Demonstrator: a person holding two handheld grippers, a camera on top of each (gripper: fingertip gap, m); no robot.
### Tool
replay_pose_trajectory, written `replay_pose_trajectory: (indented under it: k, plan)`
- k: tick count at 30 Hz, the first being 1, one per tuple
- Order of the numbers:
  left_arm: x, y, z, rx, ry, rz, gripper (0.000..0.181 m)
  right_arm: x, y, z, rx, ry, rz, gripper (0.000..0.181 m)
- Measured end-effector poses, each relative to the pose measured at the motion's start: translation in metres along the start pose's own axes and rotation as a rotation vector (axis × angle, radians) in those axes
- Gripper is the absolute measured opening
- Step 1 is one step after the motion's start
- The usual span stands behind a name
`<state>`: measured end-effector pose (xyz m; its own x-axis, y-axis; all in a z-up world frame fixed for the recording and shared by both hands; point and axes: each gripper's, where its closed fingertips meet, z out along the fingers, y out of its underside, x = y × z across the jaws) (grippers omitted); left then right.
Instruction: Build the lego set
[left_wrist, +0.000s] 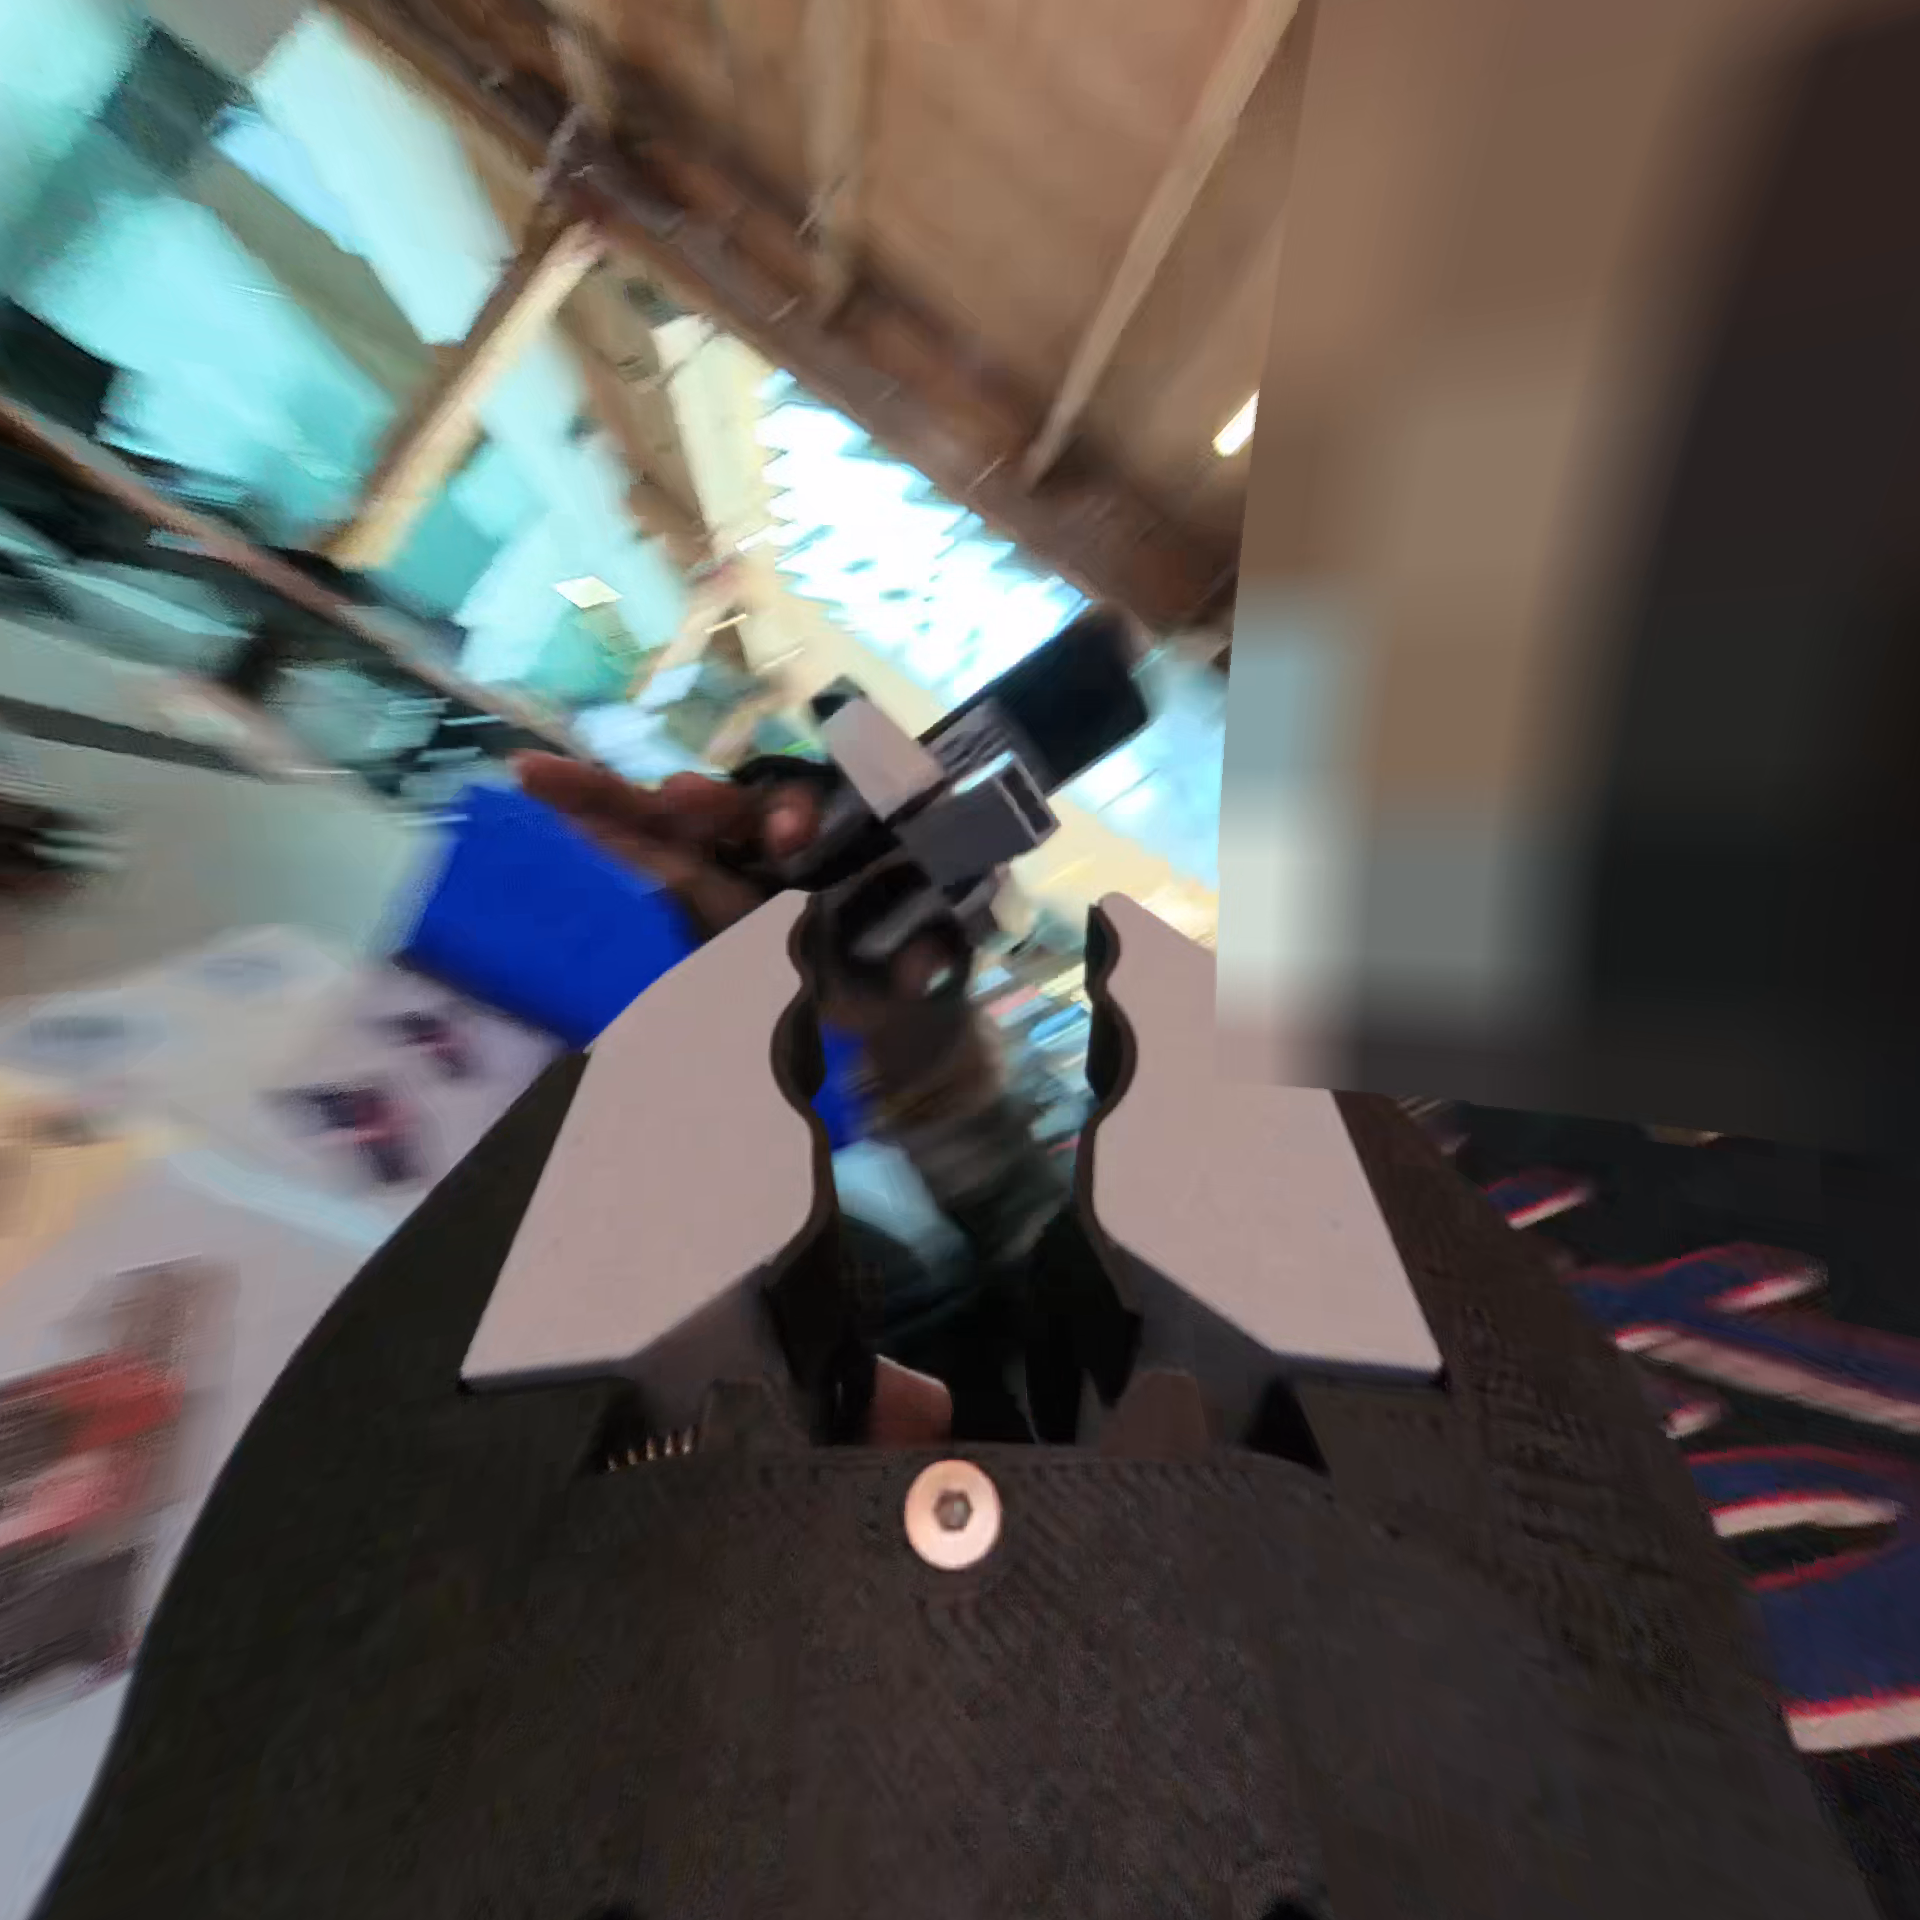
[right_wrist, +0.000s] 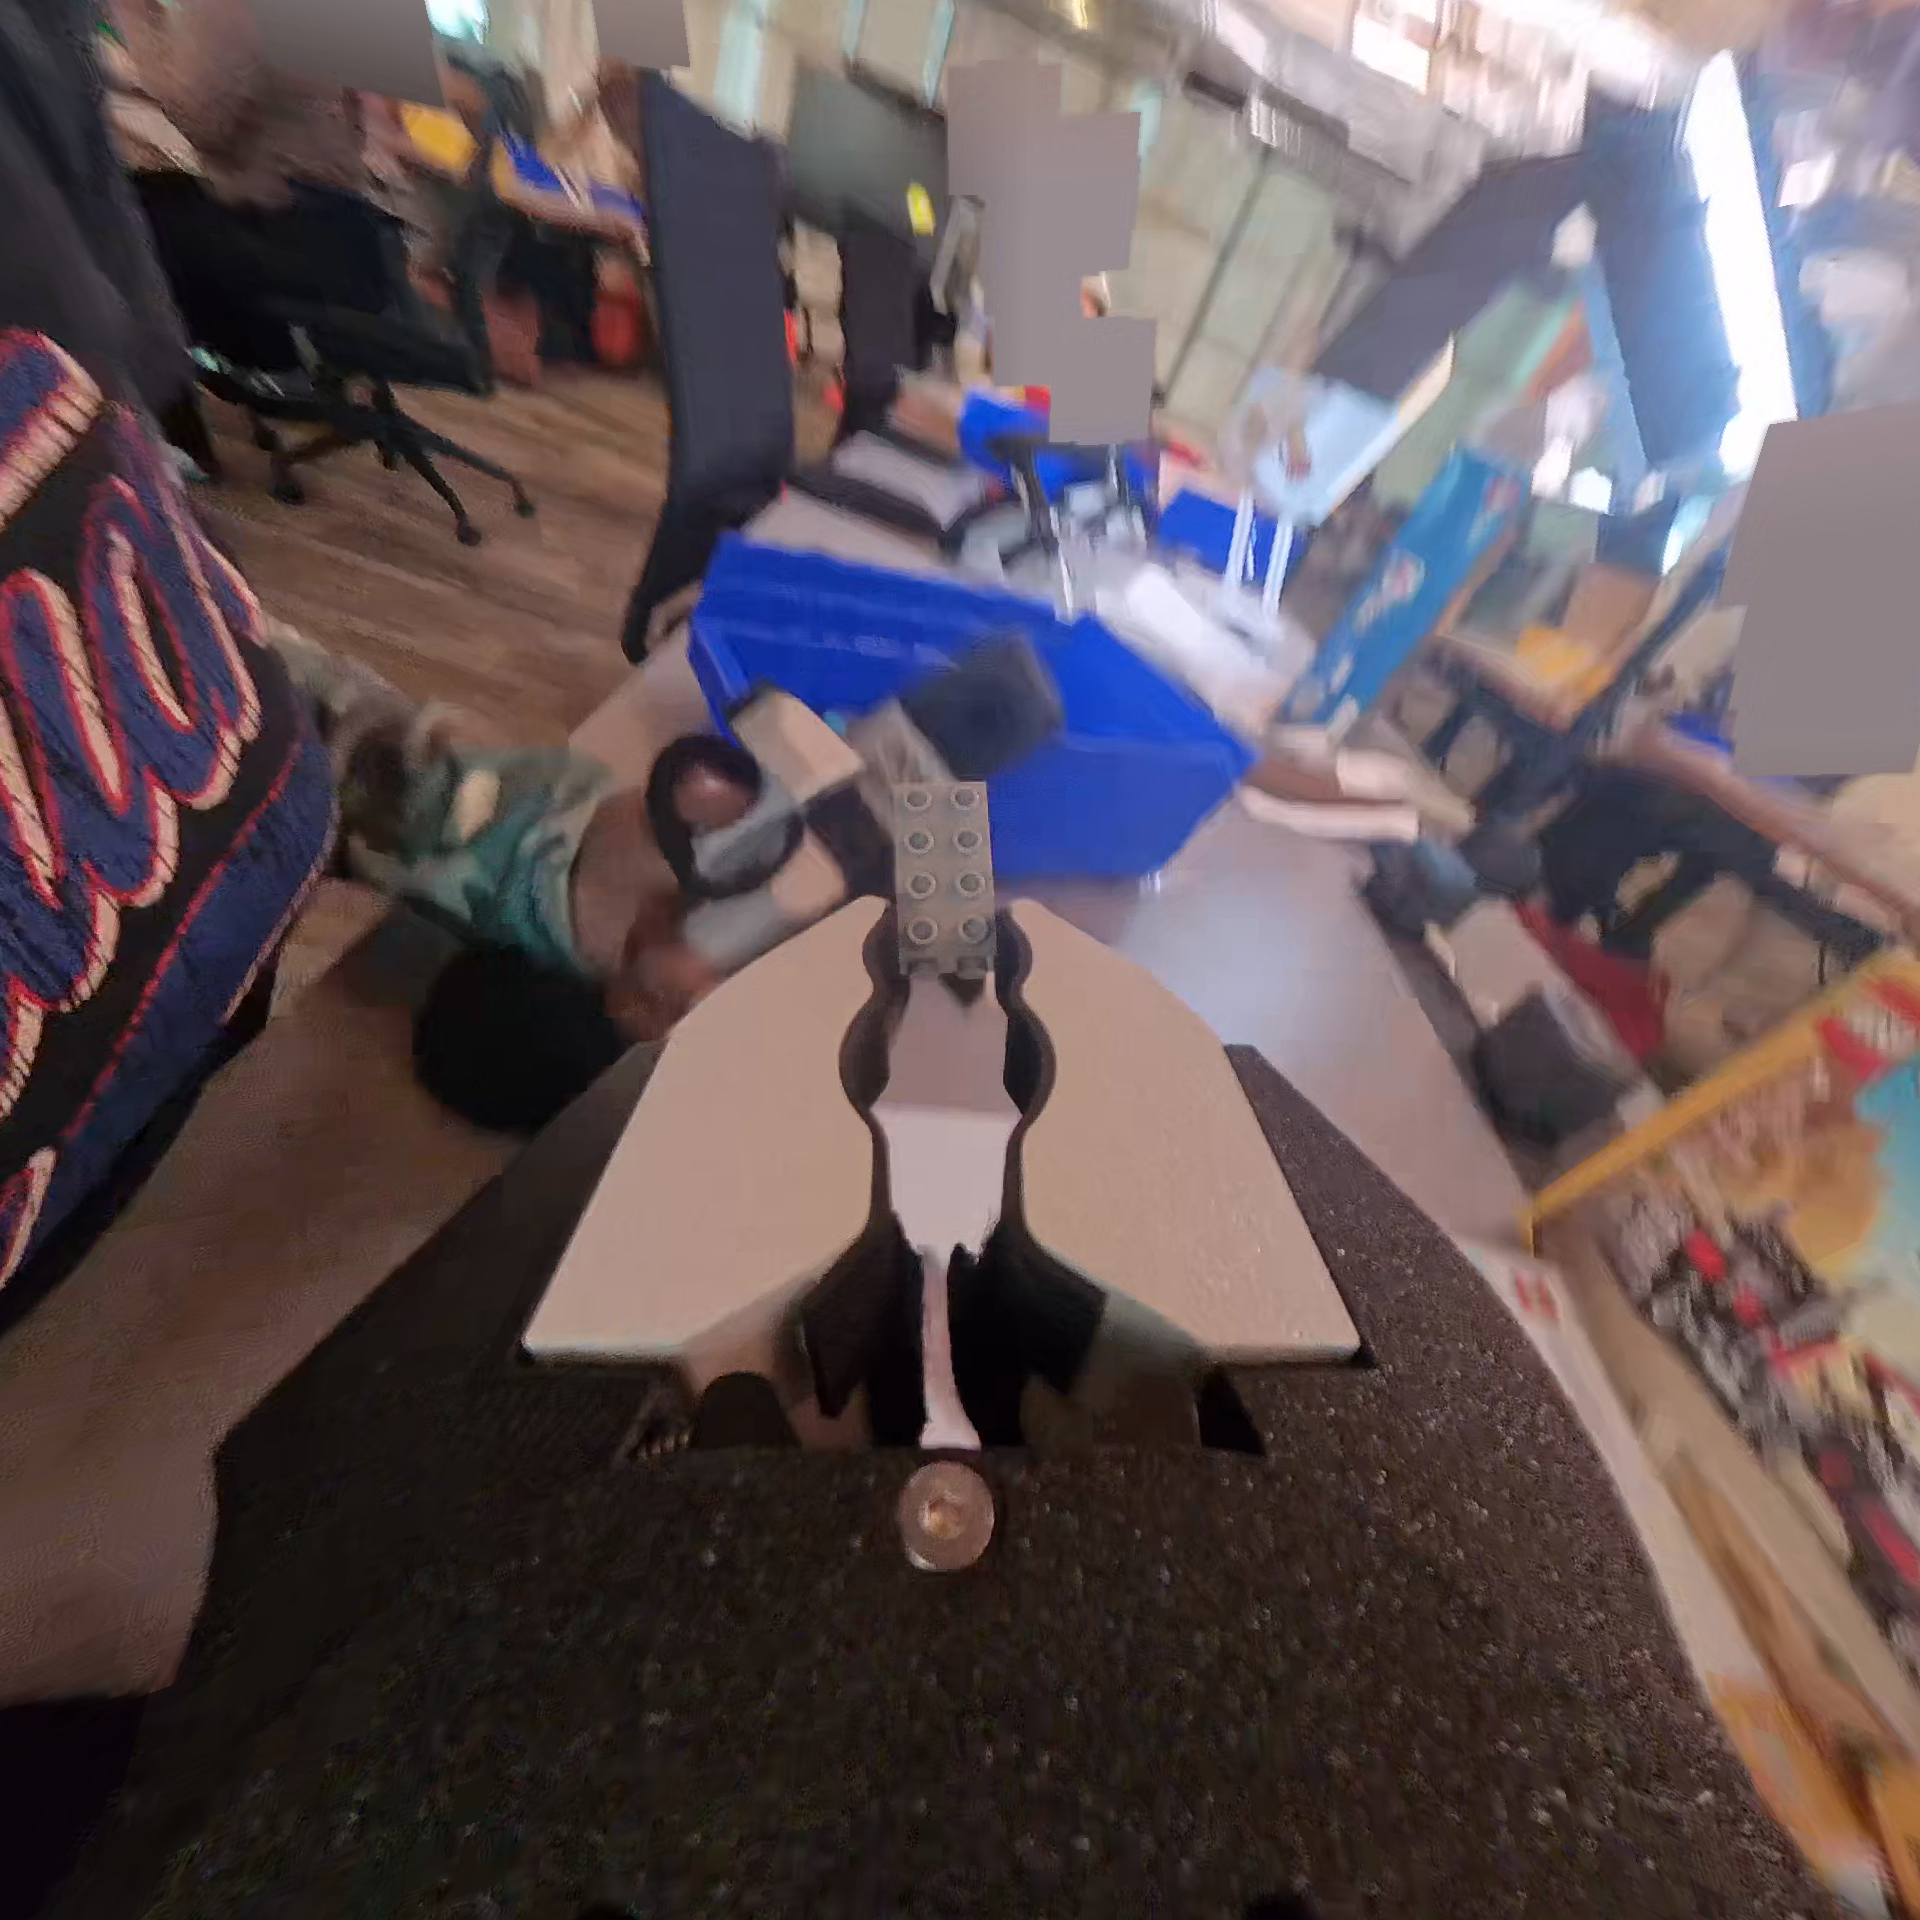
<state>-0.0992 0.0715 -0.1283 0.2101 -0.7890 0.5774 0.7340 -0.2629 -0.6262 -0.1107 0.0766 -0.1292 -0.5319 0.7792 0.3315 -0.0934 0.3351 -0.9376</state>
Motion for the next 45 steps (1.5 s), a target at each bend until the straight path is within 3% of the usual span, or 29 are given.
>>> replay_pose_trajectory:
  k: [3,5,7,14,15,17,19,23,25,29,33,36,39,42,45]
  plan:
    - [-0.026,0.007,-0.021,-0.317,-0.355,0.588,0.053,-0.001,0.027,-0.011,-0.15,0.013,0.08,0.017]
    - [-0.027,0.008,-0.024,-0.469,-0.43,0.887,0.05,-0.007,0.035,-0.013,-0.179,-0.004,0.11,0.017]
    - [-0.025,0.014,-0.019,-0.566,-0.418,0.996,0.041,-0.012,0.039,-0.013,-0.201,-0.015,0.109,0.017]
    - [-0.021,0.03,0.0,-0.604,-0.3,0.952,0.033,-0.024,0.044,-0.011,-0.258,-0.059,0.097,0.017]
    - [-0.022,0.032,0.0,-0.611,-0.293,0.941,0.022,-0.026,0.045,-0.011,-0.267,-0.07,0.095,0.017]
    - [-0.024,0.033,-0.001,-0.605,-0.301,0.914,0.017,-0.026,0.044,-0.012,-0.264,-0.058,0.081,0.017]
    - [-0.019,0.031,0.0,-0.549,-0.268,0.865,0.017,-0.026,0.034,-0.011,-0.184,-0.056,0.087,0.018]
    - [0.002,0.011,0.01,-0.249,-0.161,0.681,0.016,-0.016,-0.007,-0.018,0.198,0.015,0.191,0.029]
    - [0.006,0.005,0.012,-0.149,-0.129,0.608,0.016,-0.014,-0.016,-0.023,0.31,0.021,0.238,0.03]
    - [0.007,0.007,0.014,-0.112,-0.104,0.576,0.016,-0.015,-0.011,-0.019,0.322,0.022,0.257,0.023]
    - [0.003,0.012,0.015,-0.16,-0.105,0.583,0.016,-0.016,-0.01,-0.019,0.314,0.012,0.241,0.017]
    - [-0.006,0.02,0.006,-0.316,-0.137,0.641,0.022,-0.018,0.006,-0.02,0.179,0.002,0.251,0.017]
    - [-0.04,0.028,-0.022,-0.54,-0.294,0.725,0.038,-0.018,0.045,-0.024,-0.099,0.031,0.277,0.017]
    - [-0.051,0.03,-0.032,-0.528,-0.313,0.708,0.04,-0.028,0.085,-0.025,-0.386,0.002,0.333,0.017]
    - [-0.043,0.024,-0.03,-0.47,-0.266,0.691,0.041,-0.039,0.111,-0.025,-0.562,-0.036,0.358,0.017]
